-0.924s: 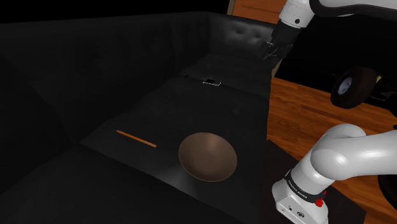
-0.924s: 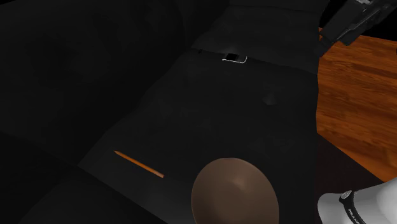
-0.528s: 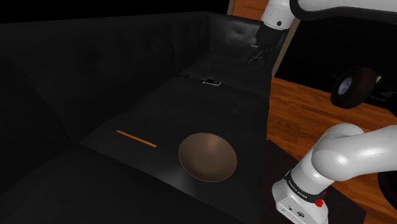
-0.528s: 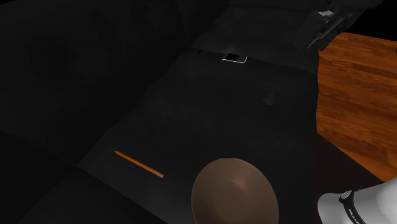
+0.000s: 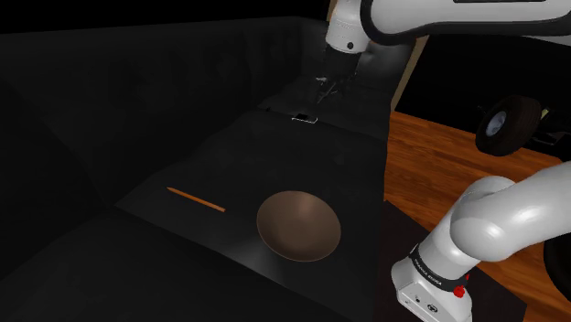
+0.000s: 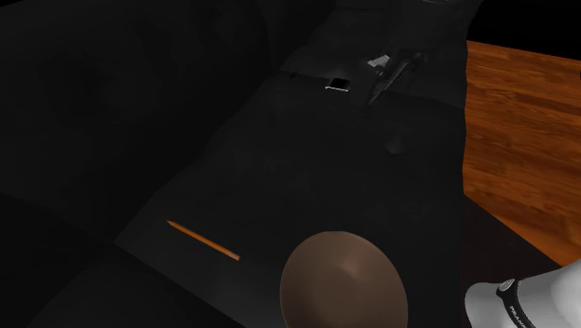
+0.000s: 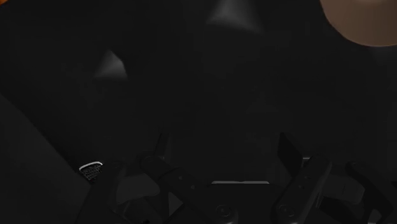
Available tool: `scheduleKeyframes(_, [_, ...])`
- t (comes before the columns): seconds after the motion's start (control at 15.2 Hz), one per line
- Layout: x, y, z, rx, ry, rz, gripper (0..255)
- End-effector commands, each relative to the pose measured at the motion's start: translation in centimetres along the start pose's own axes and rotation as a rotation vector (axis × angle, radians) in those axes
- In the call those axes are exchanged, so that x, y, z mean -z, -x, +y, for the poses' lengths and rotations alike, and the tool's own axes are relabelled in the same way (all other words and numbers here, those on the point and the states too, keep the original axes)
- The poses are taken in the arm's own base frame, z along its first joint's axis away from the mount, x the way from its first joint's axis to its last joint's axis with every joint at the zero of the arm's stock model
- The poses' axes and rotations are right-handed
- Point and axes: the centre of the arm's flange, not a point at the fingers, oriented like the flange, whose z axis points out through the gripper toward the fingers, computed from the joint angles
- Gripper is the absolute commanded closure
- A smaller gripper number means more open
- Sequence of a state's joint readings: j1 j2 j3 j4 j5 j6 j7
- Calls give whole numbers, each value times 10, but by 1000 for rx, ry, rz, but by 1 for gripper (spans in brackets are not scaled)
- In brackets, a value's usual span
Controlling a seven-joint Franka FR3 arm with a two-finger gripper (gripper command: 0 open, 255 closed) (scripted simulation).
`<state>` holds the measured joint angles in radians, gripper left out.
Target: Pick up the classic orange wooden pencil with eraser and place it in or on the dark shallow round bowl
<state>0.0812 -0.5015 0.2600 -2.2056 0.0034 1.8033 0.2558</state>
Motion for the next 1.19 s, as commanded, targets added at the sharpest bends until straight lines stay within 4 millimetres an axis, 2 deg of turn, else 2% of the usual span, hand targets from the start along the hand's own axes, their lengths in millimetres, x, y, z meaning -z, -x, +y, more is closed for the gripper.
scheduleKeyframes(0.0, [-8,-12,-30,33,8,-10,0])
scheduleKeyframes(0.59, [-48,-49,-144,177,50,-54,0])
scheduleKeyframes(1.12, [-88,-66,-248,306,87,-93,0])
